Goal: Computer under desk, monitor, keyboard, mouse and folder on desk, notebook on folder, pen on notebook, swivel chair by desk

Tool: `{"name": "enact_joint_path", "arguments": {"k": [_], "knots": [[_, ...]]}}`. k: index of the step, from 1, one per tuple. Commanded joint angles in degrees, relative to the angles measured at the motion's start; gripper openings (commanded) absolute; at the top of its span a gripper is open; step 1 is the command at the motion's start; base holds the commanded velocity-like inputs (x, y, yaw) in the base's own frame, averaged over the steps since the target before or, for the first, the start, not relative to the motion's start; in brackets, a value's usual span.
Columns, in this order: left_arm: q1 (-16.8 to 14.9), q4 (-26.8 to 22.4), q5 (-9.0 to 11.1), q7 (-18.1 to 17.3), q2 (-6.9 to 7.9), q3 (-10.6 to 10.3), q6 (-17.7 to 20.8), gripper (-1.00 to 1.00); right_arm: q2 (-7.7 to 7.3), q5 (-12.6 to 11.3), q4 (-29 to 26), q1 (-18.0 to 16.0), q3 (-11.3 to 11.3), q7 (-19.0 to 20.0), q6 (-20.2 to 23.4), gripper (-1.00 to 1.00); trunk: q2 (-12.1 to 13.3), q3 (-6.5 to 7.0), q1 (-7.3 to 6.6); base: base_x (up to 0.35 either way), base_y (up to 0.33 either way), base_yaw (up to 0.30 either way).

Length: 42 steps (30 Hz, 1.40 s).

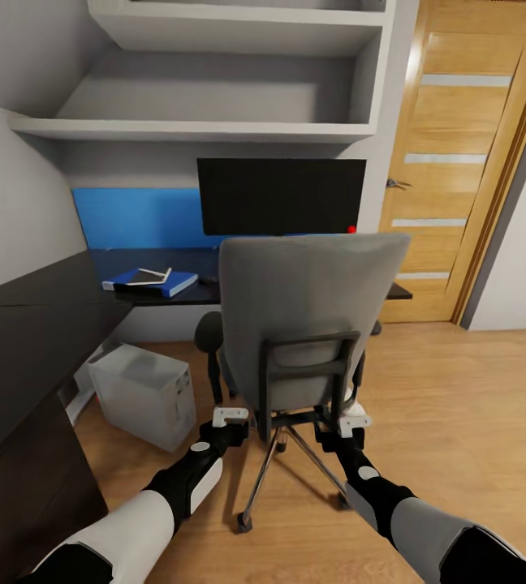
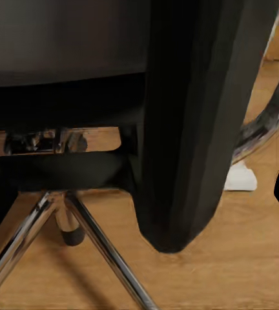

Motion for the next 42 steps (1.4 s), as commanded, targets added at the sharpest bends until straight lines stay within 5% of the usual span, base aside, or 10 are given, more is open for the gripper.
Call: {"name": "enact_joint_path", "arguments": {"k": [1,26,35,38,39,42], "knots": [[-0.05,0.01,0.52,0.41,0.0,-0.39,-0.03,1.0,0.0,-0.17,0.02,-0.03,0.49,-0.4,-0.11,1.0,-0.03,-0.05,-0.05,-0.312,0.0,0.0],[-0.05,0.0,0.57,0.45,0.0,-0.41,0.05,1.0,-0.02,-0.23,0.02,-0.03,0.49,-0.54,-0.04,1.0,-0.03,-0.05,-0.05,-0.333,0.0,0.0],[-0.05,0.03,0.64,0.46,0.0,-0.32,0.15,1.0,-0.02,-0.25,0.11,-0.03,0.49,-0.58,-0.09,1.0,3.58,1.56,-2.02,-0.317,-0.02,0.0],[-0.05,0.23,2.15,0.51,0.0,-0.15,0.3,1.0,-0.22,-0.42,0.7,-0.03,0.35,-0.58,-0.11,1.0,4.79,2.1,-2.68,-0.01,-0.001,0.0],[-0.05,4.27,2.35,0.4,0.0,-0.26,0.28,1.0,-0.56,-0.5,4.88,0.39,0.25,-0.58,-0.75,1.0,5.19,2.28,-2.9,-0.002,0.0,0.0],[-0.05,5.24,2.37,0.37,0.0,-0.25,0.27,1.0,-0.68,-0.5,5.56,0.6,0.23,-0.58,-1.2,1.0,6.39,2.82,-3.56,-0.001,0.0,0.0]]}}
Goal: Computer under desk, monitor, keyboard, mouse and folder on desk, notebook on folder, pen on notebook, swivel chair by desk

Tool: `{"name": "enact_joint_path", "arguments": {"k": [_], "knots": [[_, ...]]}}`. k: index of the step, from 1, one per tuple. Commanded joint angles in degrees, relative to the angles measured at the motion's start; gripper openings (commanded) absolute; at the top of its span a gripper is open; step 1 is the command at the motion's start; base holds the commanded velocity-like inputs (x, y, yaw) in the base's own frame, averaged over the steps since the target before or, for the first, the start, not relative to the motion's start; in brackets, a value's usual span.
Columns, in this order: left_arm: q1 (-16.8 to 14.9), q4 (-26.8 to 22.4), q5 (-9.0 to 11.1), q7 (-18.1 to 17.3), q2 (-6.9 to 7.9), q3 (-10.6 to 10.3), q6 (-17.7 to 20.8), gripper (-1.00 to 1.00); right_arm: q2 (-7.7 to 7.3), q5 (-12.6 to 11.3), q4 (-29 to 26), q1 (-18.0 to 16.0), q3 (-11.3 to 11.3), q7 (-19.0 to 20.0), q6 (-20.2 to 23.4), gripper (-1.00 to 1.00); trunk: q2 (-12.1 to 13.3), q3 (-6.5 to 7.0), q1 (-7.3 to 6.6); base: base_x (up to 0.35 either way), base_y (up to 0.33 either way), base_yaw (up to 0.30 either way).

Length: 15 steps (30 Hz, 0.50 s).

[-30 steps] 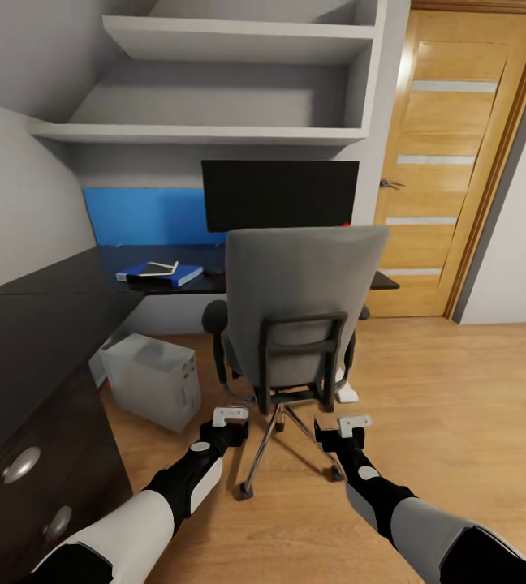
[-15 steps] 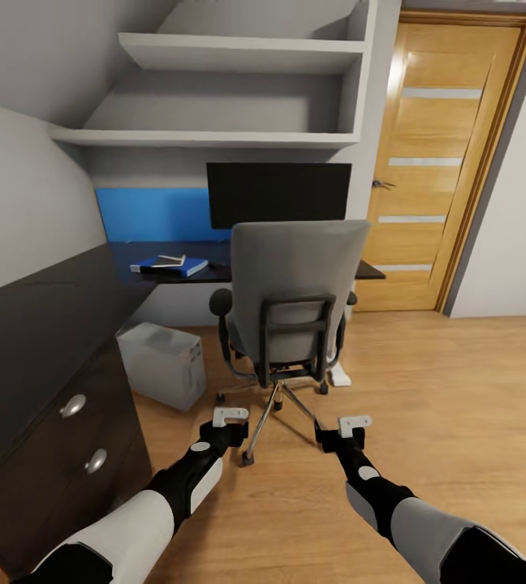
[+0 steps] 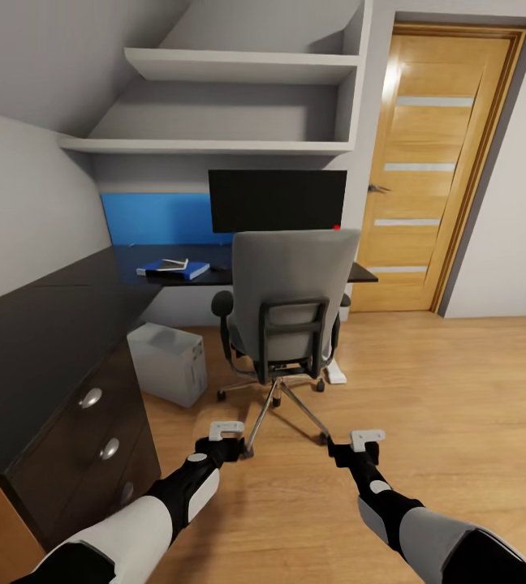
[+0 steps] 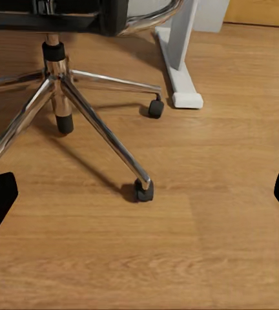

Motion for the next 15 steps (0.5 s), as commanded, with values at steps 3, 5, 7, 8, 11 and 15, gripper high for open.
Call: {"name": "enact_joint_path", "arguments": {"k": [3,5,7,8,11,15], "knots": [[-0.04,0.0,0.56,0.39,0.0,-0.45,0.0,1.0,0.01,-0.23,0.02,-0.03,0.48,-0.32,-0.09,1.0,1.19,0.49,-0.68,-0.001,0.0,0.0],[-0.04,0.0,0.56,0.39,0.0,-0.45,0.0,1.0,0.01,-0.23,0.02,-0.03,0.48,-0.32,-0.09,1.0,2.0,0.85,-1.12,-0.001,0.0,0.0],[-0.04,0.0,0.56,0.39,0.0,-0.45,0.0,1.0,0.01,-0.23,0.02,-0.03,0.48,-0.32,-0.09,1.0,2.8,1.2,-1.55,-0.001,0.0,0.0],[-0.04,1.97,0.55,0.34,0.0,-0.45,-0.08,1.0,-0.31,-0.23,1.0,0.44,0.45,-0.32,-1.12,1.0,3.2,1.38,-1.77,0.0,0.0,0.0],[0.03,8.6,0.65,0.41,0.0,-0.27,-1.67,1.0,-1.76,-0.19,1.92,6.06,0.46,-0.37,-5.26,1.0,4.4,1.92,-2.43,0.0,0.0,0.0],[1.69,12.01,0.7,0.68,0.0,-0.15,-2.6,1.0,-2.49,-0.17,2.4,10.31,0.45,-0.4,-7.39,1.0,6.01,2.64,-3.31,0.0,0.0,0.0]]}}
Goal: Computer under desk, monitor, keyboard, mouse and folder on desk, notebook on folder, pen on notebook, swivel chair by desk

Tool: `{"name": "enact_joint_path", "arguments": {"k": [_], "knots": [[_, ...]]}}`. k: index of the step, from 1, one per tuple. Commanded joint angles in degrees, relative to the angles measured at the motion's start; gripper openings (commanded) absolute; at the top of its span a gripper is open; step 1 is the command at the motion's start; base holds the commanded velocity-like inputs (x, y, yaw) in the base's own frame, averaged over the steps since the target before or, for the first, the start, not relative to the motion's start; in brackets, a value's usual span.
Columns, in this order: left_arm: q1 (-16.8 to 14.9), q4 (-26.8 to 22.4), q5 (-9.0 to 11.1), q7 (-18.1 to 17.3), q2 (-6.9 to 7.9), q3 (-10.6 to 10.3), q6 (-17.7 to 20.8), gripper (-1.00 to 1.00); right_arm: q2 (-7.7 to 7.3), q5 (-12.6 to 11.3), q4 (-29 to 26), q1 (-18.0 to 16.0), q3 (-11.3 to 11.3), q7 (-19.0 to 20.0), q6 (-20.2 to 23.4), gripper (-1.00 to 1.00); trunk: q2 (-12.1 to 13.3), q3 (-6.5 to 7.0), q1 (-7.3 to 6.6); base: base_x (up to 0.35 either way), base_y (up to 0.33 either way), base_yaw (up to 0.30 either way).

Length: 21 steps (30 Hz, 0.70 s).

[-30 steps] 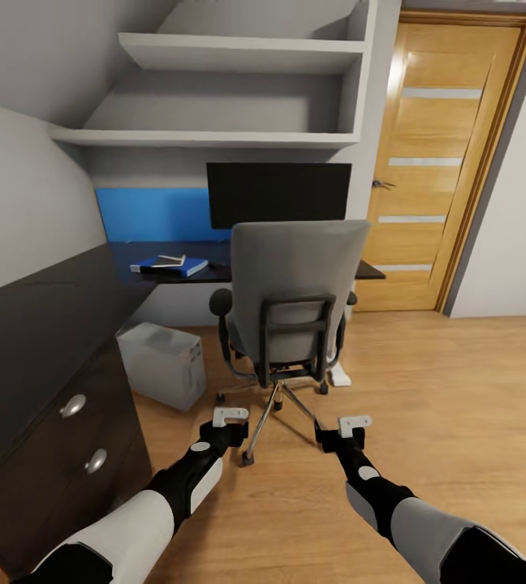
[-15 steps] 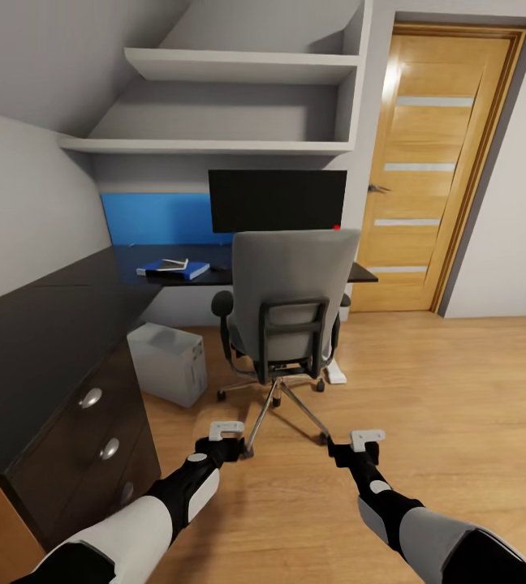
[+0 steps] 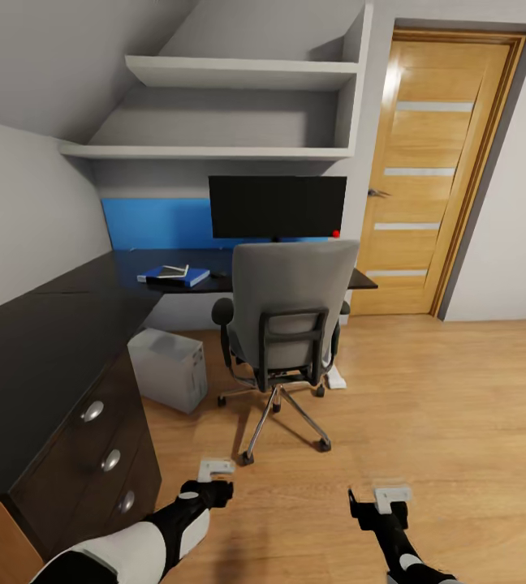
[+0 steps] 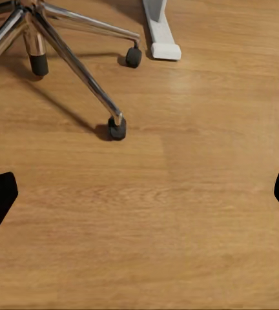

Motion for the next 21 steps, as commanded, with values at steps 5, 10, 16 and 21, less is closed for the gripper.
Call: {"name": "enact_joint_path", "arguments": {"k": [5,10,16,21], "knots": [[3.07,0.95,0.53,0.31,-0.02,-0.48,-0.49,1.0,-0.16,-0.12,0.28,1.57,0.54,-0.26,-0.54,1.0,2.0,0.85,-1.12,0.0,0.0,0.0],[6.7,1.22,0.54,0.42,0.11,-0.47,-0.59,1.0,0.05,-0.17,0.4,3.49,0.69,-0.13,-0.29,1.0,4.0,1.75,-2.21,0.0,0.0,0.0],[10.08,1.34,0.67,0.46,1.44,-0.44,-0.58,1.0,0.55,-0.17,0.44,8.74,0.82,0.08,-0.22,1.0,6.41,2.83,-3.53,0.0,0.0,0.0],[11.52,1.35,1.38,0.47,2.09,-0.43,-0.52,1.0,0.46,-0.18,0.44,12.19,0.69,-0.02,-0.2,1.0,8.41,3.72,-4.63,0.0,0.0,0.0]]}}
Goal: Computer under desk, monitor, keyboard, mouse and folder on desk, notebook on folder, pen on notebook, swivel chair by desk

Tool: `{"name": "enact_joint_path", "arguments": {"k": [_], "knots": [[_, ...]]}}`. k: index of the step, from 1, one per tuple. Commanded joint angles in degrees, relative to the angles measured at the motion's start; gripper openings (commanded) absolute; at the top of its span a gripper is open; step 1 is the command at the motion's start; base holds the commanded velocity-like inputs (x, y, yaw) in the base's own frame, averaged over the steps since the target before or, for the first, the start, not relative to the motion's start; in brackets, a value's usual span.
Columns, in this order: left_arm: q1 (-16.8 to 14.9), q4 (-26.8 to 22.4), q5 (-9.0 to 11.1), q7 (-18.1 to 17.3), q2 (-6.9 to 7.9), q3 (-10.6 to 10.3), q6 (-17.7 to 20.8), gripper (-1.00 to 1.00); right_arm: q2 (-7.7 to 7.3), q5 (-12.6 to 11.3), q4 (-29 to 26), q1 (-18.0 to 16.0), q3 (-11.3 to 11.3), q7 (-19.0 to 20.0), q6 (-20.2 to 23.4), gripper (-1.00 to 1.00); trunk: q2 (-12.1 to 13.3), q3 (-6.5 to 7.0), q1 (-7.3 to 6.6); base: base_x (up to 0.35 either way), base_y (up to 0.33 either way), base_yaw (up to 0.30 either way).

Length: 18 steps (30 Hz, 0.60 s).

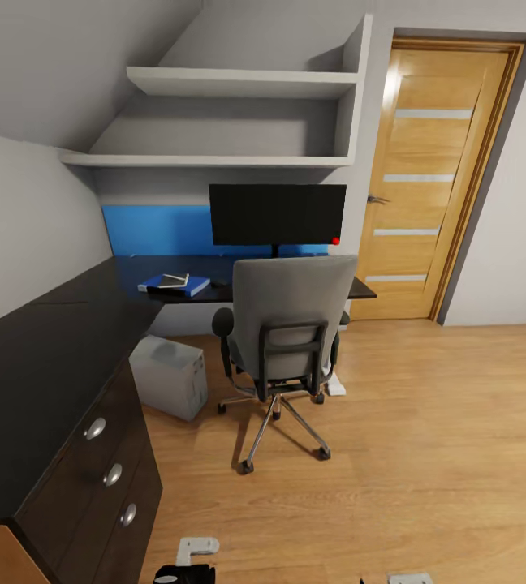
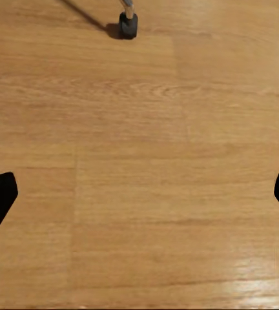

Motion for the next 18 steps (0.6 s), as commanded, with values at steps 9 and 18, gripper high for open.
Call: {"name": "enact_joint_path", "arguments": {"k": [9,18], "knots": [[1.1,0.06,0.97,-0.13,0.83,-0.49,0.19,1.0,0.17,-0.09,0.1,1.58,0.59,-0.29,-0.16,1.0,3.6,1.57,-1.99,0.0,0.0,0.0],[1.49,0.06,1.0,-0.4,2.03,-0.49,0.3,1.0,0.1,-0.17,0.08,1.72,0.47,-0.28,-0.16,1.0,7.21,3.18,-3.97,0.0,0.0,0.0]]}}
